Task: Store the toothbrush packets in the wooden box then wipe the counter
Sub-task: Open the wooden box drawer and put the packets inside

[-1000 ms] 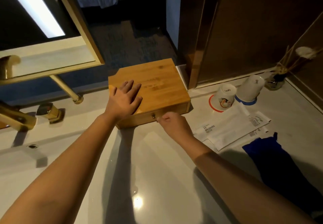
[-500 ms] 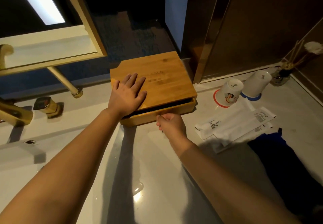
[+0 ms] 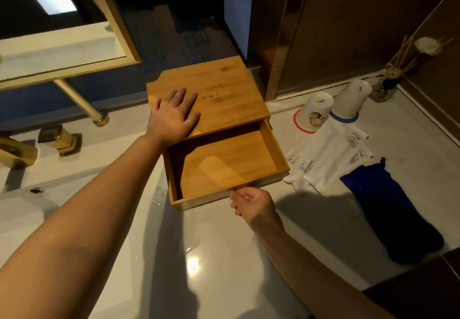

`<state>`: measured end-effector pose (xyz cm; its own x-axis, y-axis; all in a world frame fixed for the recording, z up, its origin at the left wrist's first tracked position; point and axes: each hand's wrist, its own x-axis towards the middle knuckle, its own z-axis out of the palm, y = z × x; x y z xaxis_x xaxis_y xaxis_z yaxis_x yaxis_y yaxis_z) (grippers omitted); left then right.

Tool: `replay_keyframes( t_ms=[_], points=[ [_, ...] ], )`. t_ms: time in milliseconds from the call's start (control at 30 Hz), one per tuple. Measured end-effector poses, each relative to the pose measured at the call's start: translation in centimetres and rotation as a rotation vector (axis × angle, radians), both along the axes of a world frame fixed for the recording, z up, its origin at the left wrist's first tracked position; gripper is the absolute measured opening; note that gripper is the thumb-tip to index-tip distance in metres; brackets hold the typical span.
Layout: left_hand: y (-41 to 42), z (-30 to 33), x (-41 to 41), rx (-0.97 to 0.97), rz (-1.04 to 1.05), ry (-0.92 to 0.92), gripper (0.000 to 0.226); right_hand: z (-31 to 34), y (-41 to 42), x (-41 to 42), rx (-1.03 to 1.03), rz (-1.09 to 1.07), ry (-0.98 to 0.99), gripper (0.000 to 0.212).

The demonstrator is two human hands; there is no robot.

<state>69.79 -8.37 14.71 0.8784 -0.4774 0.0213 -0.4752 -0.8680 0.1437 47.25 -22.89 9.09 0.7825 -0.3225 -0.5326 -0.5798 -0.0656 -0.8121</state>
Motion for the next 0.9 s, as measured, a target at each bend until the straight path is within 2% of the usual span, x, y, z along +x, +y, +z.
replay_keyframes(
  t_ms=[267,467,667,733,833,900],
  points=[
    [0.8,0.3,-0.9,0.023,-0.086,0.031,0.06,0.1,-0.4,-1.5,0.034,0.0,-0.016,0.017],
    [0.9,0.6,-1.0,0.022,-0.077,0.022,0.062,-0.3,-0.3,-3.2,-0.007,0.054,-0.099,0.018],
    [1.1,0.3,-1.1,0.016,-0.078,0.014,0.062,0.3,-0.2,-2.9,-0.004,0.073,-0.082,0.018],
    [1.2,0.2,-0.9,0.017,-0.071,0.011,0.063,1.4,-0.9,-2.7,-0.008,0.161,-0.033,0.016],
    [1.3,-0.1,-0.8,0.018,-0.069,-0.007,0.063,4.2,-3.9,-2.4,-0.148,0.425,0.037,0.012],
    [1.2,-0.2,-0.7,0.014,-0.068,-0.013,0.063,5.9,-7.4,-2.2,-0.267,0.416,0.013,0.015]
  ],
)
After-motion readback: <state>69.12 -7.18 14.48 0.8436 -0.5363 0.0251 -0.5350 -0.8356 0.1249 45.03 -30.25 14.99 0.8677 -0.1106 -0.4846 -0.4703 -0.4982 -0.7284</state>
